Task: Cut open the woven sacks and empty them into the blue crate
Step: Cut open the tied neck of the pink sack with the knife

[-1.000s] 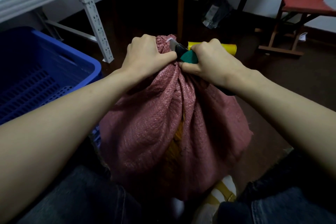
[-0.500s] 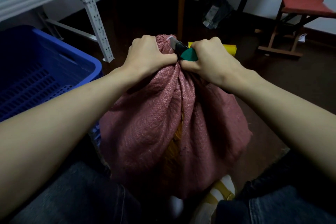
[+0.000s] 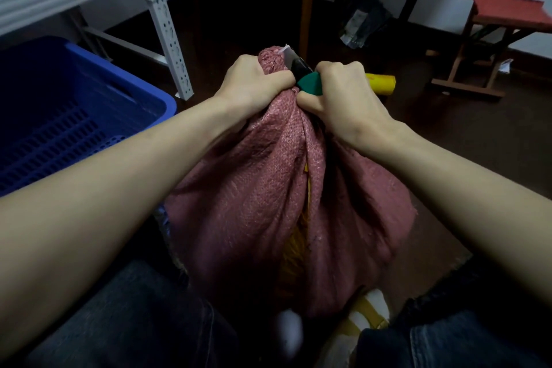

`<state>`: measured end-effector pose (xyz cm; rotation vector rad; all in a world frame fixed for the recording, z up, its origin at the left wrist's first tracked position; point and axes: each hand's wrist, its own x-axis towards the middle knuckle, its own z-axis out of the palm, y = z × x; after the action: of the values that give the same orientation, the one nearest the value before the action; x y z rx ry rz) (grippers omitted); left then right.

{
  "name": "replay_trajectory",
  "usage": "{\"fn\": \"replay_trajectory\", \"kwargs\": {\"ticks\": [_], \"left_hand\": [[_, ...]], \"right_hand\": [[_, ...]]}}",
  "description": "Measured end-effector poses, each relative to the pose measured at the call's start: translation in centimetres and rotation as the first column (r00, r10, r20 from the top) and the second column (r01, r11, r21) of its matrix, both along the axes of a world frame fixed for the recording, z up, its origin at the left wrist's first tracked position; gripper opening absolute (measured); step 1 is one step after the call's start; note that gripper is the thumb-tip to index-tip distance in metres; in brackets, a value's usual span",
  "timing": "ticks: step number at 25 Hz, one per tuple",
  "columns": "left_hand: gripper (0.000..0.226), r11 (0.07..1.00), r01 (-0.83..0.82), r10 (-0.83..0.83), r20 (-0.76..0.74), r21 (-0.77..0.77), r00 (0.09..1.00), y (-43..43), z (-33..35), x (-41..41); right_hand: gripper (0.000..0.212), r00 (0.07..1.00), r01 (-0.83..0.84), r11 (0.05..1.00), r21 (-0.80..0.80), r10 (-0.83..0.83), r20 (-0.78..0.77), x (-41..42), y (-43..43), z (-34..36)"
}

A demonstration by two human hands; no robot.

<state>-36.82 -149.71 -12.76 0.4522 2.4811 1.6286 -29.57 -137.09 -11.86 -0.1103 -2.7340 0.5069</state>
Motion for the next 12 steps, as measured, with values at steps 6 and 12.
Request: {"fn": "replay_trajectory", "kwargs": {"ticks": [6, 12], "left_hand": [[0.041, 0.984, 0.082, -0.080, -0.017, 0.159, 0.997, -0.33, 0.57, 0.43], [0.035, 0.969, 0.150, -0.150, -0.014, 0.195, 0.989, -0.73, 0.84, 0.59]], "right_hand": [[0.032, 0.999, 0.016, 0.994, -0.107, -0.020, -0.031, -0.01, -0.32, 0.01], [0.020, 0.999, 0.020, 0.983, -0.181, -0.025, -0.022, 0.40, -0.52, 0.21]]}}
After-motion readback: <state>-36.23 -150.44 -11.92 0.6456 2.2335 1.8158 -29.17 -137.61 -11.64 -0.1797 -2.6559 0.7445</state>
